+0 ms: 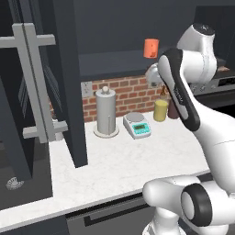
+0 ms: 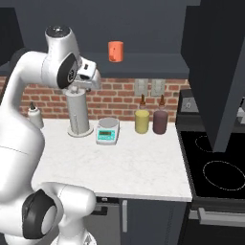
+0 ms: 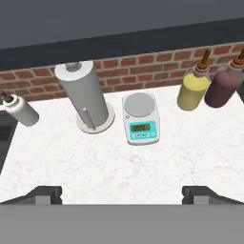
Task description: Gather all objects into one cabinet and sort the glasses and bowls to opposite sides.
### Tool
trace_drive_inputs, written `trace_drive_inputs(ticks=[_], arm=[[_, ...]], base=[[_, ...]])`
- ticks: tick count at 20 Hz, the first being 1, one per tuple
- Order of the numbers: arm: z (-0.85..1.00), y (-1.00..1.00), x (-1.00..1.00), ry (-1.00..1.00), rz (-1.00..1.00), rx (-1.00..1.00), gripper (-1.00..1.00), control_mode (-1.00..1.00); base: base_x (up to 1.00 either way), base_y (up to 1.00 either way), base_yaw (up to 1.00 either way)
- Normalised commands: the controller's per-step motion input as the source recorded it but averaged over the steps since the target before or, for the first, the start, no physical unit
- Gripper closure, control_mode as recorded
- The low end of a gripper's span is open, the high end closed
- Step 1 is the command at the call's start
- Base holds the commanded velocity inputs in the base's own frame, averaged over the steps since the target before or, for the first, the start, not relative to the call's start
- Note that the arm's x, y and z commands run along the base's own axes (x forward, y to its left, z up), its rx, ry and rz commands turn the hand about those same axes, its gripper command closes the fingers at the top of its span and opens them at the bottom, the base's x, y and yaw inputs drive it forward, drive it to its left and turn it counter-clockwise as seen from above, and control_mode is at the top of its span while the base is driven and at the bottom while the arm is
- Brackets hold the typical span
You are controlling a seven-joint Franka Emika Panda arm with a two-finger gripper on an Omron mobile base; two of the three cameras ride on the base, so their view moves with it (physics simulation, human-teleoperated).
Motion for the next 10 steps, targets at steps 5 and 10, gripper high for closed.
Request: trace_drive_inputs(ticks=[5, 10], arm=[[1.0, 0.0, 0.05, -0.25, -0.09, 0.01, -1.0, -1.0], [0.78, 0.04, 0.05, -0.34, -0.22, -0.01, -1.0, -1.0]], base=[[0.0, 0.0, 0.0], [0.0, 0.0, 0.0]])
